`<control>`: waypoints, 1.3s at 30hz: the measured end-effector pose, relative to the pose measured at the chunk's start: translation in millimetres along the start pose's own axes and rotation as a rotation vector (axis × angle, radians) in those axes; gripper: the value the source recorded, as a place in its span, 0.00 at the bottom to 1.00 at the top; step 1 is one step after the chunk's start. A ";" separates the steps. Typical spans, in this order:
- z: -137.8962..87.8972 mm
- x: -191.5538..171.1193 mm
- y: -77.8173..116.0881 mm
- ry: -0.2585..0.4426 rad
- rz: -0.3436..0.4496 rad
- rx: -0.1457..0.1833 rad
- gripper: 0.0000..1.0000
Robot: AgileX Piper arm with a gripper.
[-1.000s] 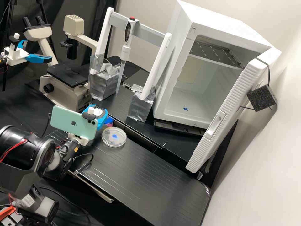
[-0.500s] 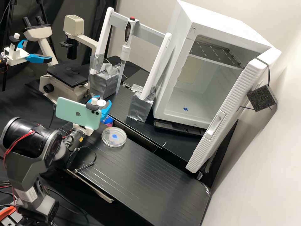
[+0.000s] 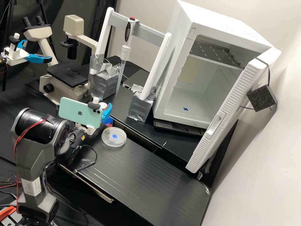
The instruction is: Close the bottle
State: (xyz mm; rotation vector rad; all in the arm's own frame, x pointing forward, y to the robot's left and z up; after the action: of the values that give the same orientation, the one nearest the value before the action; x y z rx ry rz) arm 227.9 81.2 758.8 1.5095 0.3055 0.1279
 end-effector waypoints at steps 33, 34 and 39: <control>7.8 7.6 -6.5 -0.027 -0.016 -0.005 0.00; 8.2 7.7 -6.9 -0.029 -0.018 -0.005 0.00; 8.9 7.8 -7.7 -0.032 -0.021 -0.005 1.00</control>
State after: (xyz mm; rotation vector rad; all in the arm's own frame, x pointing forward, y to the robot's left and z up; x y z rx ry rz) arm 237.0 74.3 750.5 1.5013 0.2957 0.0877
